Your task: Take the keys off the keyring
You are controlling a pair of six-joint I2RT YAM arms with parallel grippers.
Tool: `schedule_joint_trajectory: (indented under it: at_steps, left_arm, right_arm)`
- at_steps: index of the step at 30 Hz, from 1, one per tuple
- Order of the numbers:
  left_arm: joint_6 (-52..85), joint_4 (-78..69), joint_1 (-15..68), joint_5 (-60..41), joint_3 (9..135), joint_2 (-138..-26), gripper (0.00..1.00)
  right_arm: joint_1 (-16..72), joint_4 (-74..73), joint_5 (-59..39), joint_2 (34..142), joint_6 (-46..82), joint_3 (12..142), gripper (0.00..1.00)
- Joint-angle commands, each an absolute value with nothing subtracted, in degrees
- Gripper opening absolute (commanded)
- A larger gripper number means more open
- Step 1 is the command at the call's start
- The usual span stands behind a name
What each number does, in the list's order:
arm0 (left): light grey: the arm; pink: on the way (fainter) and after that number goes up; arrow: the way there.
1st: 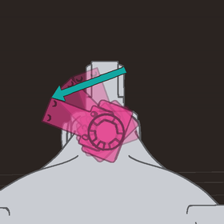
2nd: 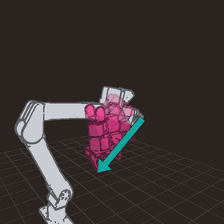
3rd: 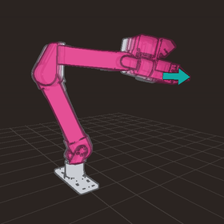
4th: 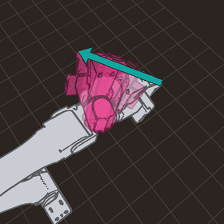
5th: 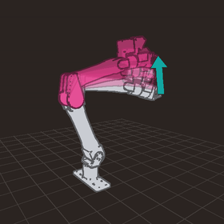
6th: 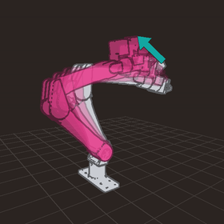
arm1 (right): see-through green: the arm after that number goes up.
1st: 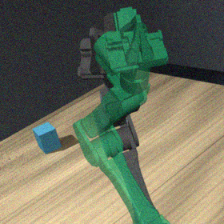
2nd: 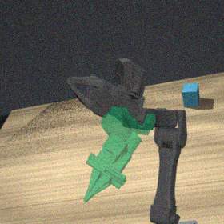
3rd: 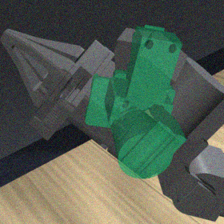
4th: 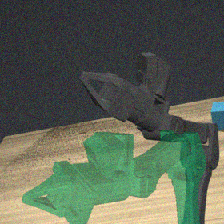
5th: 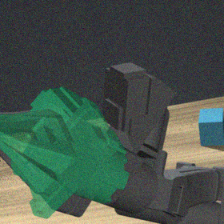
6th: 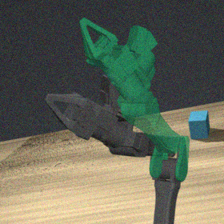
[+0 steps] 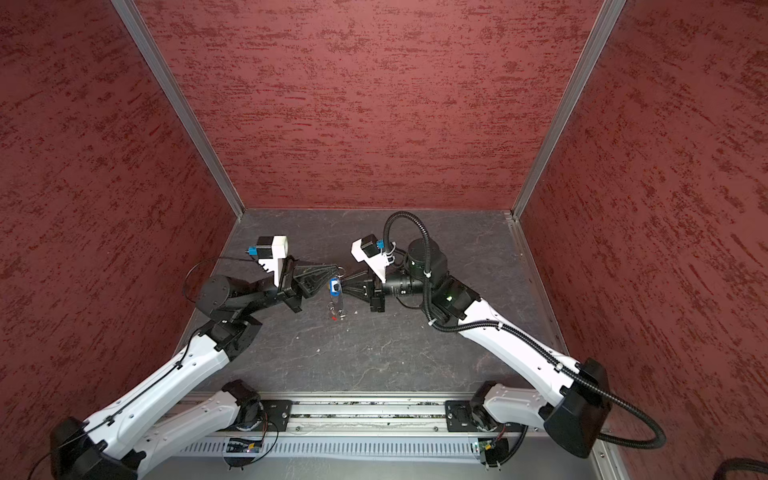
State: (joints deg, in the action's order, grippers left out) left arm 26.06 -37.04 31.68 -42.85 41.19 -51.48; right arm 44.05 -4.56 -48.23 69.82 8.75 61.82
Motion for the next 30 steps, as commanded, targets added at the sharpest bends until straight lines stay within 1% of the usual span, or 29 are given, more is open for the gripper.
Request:
schedule_joint_trajectory:
  at_steps: [1,7,8,9,12,14,15,18,20,24,27,30]
  left_arm:
    - [25.88,-38.61,31.85,-42.89,40.91,-50.84,0.0]
    - [23.22,-34.31,31.93,-42.53,41.86,-49.48,0.0]
    - [23.16,-34.12,31.98,-42.62,41.9,-49.56,0.0]
    - [23.03,-34.06,31.98,-42.71,41.88,-49.55,0.0]
    - [22.85,-34.01,32.02,-42.68,41.7,-49.59,0.0]
    - [22.53,-33.78,32.08,-42.71,41.64,-49.67,0.0]
    - [22.47,-33.67,32.21,-42.71,41.75,-49.8,0.0]
    - [22.11,-33.71,32.39,-42.33,41.54,-49.67,0.0]
    - [21.98,-33.75,32.48,-42.1,41.42,-49.6,0.0]
    - [22.0,-33.91,32.52,-41.67,41.39,-49.6,0.0]
    - [22.15,-33.84,32.52,-41.57,41.31,-49.47,0.0]
    - [22.15,-33.76,32.52,-41.51,41.13,-49.3,0.0]
  right_arm:
    - [44.45,-6.48,-47.5,69.9,8.14,62.78,0.0]
    - [44.47,-4.41,-43.41,67.31,7.17,60.83,0.0]
    - [44.47,-3.65,-42.89,66.87,6.84,60.52,0.06]
    - [44.47,-3.06,-42.17,66.44,6.61,60.31,0.15]
    - [44.47,-0.4,-40.1,64.69,4.95,60.22,0.33]
    - [44.47,1.38,-37.8,63.0,3.73,60.47,0.44]
    - [44.47,2.03,-36.39,62.08,3.13,60.7,0.47]
    - [44.47,1.72,-32.59,59.54,2.63,60.97,0.5]
    - [44.47,-1.66,-31.16,58.05,4.1,60.19,0.51]
    - [44.47,-9.29,-33.73,58.28,9.37,59.65,0.51]
    - [44.47,-11.47,-35.57,60.37,12.37,60.07,0.5]
    - [44.39,-11.9,-36.95,62.41,13.8,60.47,0.43]
